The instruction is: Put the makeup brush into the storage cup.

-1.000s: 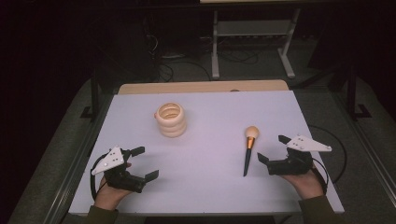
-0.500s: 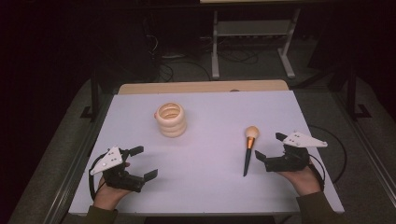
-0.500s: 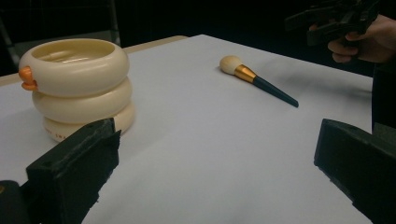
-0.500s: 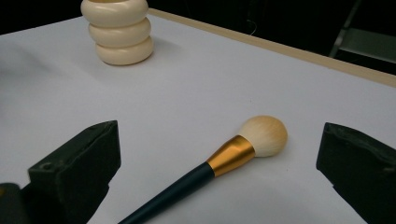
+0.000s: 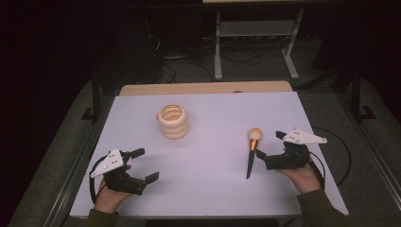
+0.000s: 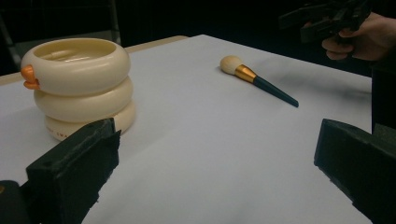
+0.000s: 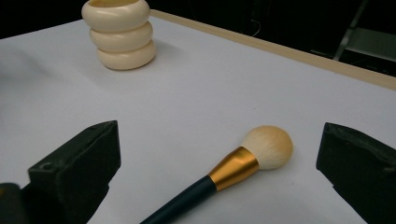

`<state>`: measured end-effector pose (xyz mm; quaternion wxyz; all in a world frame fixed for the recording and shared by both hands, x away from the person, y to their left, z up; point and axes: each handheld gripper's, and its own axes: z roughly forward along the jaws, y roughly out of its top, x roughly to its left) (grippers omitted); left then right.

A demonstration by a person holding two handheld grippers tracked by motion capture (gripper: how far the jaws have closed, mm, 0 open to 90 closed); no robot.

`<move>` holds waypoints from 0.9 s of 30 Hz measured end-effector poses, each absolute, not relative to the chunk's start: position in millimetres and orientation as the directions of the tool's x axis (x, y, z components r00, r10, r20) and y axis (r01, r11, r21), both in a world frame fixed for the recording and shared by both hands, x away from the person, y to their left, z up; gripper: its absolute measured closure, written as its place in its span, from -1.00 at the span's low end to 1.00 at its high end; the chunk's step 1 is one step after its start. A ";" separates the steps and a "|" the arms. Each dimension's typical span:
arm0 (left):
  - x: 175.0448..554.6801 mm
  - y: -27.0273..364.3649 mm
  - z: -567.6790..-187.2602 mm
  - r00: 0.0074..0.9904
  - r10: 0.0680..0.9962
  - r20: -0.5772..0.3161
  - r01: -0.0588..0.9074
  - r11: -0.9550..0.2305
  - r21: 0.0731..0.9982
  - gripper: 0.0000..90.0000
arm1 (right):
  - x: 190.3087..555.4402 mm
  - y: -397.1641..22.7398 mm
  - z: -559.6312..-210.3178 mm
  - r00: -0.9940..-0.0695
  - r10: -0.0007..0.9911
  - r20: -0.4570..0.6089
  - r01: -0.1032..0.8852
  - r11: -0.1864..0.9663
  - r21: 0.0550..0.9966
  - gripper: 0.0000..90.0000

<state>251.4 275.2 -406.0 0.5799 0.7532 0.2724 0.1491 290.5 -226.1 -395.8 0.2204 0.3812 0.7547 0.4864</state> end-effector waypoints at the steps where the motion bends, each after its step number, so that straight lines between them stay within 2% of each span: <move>1: 251.4 275.3 -406.0 0.807 0.584 -0.091 0.237 -0.179 0.955 -1.00 | 291.7 -226.0 -395.5 -0.613 0.790 0.032 0.357 0.240 0.903 -1.00; 27: 252.1 275.9 -407.4 0.813 0.575 -0.098 0.243 -0.181 0.953 -1.00 | 310.2 -220.8 -389.9 -0.613 0.788 0.062 0.393 0.236 0.889 -1.00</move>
